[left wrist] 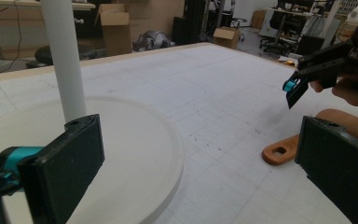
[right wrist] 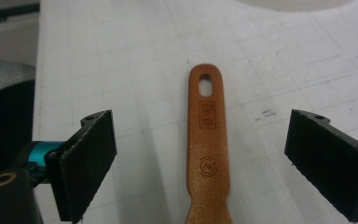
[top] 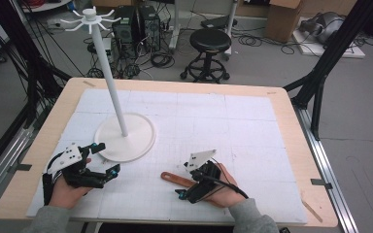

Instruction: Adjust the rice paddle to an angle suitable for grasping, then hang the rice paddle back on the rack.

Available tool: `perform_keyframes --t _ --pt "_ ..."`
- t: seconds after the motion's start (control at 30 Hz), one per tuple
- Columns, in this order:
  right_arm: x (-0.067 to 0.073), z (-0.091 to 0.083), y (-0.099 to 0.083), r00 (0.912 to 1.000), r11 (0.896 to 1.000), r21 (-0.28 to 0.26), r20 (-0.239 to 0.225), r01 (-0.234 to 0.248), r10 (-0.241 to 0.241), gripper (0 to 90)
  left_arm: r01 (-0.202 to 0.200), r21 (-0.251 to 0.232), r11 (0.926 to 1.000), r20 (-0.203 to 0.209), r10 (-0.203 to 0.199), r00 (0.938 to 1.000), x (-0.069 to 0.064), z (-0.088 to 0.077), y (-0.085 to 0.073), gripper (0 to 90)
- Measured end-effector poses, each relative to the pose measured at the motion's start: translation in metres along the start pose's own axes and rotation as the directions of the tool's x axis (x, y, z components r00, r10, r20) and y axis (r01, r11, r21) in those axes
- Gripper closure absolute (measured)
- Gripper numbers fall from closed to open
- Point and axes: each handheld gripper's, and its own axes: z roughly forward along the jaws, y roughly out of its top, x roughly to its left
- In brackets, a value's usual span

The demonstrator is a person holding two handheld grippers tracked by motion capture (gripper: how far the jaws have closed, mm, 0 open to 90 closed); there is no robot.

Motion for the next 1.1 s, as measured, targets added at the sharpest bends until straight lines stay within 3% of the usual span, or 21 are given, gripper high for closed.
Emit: perform_keyframes --t 0.13,0.33,0.67,0.87,1.1 --pt "-0.001 0.01 0.004 0.9998 0.999 0.034 -0.02 -0.006 0.007 7.6 0.003 0.0 1.0 -0.007 -0.003 1.0 0.001 0.0 0.0 1.8" --pt "0.0 0.017 0.007 0.9998 0.996 0.084 -0.001 0.018 -0.018 8.7 -0.002 0.005 1.0 -0.004 0.002 1.0 0.001 -0.001 0.0 1.8" --pt "-0.005 0.019 0.004 0.9997 0.986 0.167 -0.009 -0.019 0.021 19.2 -0.004 0.012 0.9999 -0.006 0.004 1.0 0.001 0.0 -0.001 1.8" --pt "-0.005 0.018 0.003 0.9995 0.985 0.168 0.005 -0.031 0.031 24.9 -0.002 0.007 1.0 -0.007 0.002 1.0 0.001 0.0 0.0 1.8" --pt "-0.003 0.015 0.004 0.9996 0.981 0.196 0.029 -0.012 0.007 34.2 -0.005 0.014 0.9999 -0.006 0.005 1.0 0.002 0.0 -0.001 1.8"
